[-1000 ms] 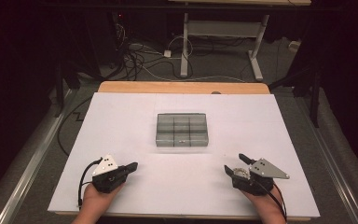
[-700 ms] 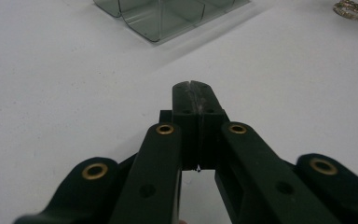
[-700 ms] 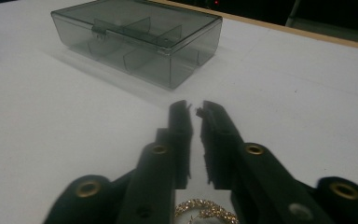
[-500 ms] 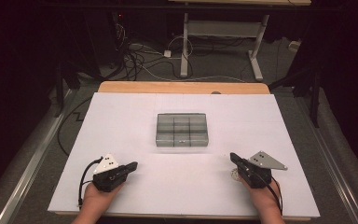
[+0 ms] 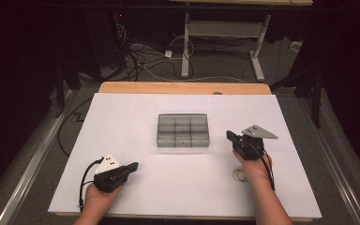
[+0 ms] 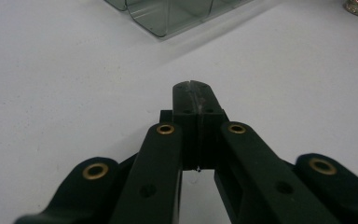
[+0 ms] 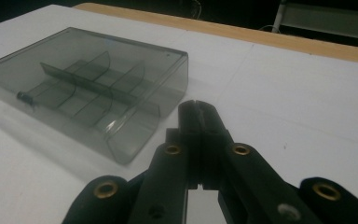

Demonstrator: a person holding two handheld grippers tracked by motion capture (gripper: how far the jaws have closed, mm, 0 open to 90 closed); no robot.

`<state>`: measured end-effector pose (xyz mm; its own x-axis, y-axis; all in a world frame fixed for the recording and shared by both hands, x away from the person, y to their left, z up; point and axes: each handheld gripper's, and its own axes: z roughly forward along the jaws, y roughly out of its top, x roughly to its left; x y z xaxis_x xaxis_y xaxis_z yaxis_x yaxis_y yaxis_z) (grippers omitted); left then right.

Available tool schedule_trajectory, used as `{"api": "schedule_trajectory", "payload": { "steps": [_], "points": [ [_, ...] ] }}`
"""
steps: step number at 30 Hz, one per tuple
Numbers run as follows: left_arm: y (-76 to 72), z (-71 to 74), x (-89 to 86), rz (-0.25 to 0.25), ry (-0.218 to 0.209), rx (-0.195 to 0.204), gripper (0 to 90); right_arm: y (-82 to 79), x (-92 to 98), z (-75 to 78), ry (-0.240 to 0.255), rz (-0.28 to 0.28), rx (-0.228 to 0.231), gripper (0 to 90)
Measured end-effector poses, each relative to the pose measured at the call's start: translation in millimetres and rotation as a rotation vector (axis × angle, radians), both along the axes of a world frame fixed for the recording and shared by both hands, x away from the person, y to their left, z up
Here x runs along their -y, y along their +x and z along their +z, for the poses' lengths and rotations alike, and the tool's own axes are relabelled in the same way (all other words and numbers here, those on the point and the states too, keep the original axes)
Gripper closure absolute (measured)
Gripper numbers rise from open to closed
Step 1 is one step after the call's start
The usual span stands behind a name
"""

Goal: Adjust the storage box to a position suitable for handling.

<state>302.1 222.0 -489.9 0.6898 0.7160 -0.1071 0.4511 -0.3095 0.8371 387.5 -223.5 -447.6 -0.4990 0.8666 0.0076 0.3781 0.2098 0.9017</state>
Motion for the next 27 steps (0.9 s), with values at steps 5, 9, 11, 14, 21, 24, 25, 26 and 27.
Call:
{"api": "schedule_trajectory", "payload": {
  "steps": [5,9,11,14,21,24,25,26,27],
  "points": [
    [-0.4,-0.1,-1.8,0.014,-0.016,0.004,88.3,26.4,-15.8,5.5,0.002,-0.008,-0.012,90.0],
    [1.0,-0.3,-1.1,0.004,-0.01,-0.01,88.2,50.1,-28.8,6.1,-0.007,-0.019,-0.032,90.0],
    [2.9,-0.5,-0.4,0.001,-0.002,-0.024,88.2,55.9,-31.7,5.9,0.001,-0.028,-0.041,90.0],
    [0.9,-0.3,-1.4,0.004,-0.012,-0.011,88.2,80.1,-43.0,4.5,0.004,-0.036,-0.064,90.0],
    [0.2,-0.2,-2.3,0.002,-0.019,-0.002,88.2,116.3,-55.1,-5.0,0.001,-0.056,-0.101,90.0],
    [-0.1,-0.2,-2.7,0.001,-0.022,0.001,88.2,125.3,-58.2,-9.4,-0.012,-0.054,-0.122,90.0],
    [-0.2,-0.1,-3.1,0.001,-0.023,0.001,88.2,125.3,-58.2,-9.4,-0.012,-0.054,-0.122,90.0],
    [-0.3,-0.1,-3.2,0.001,-0.023,0.002,88.2,129.0,-58.9,-12.0,-0.008,-0.051,-0.126,90.0],
    [-0.4,0.0,-3.1,0.002,-0.022,0.003,88.2,130.3,-58.9,-12.9,-0.003,-0.046,-0.125,90.0]
  ]
}}
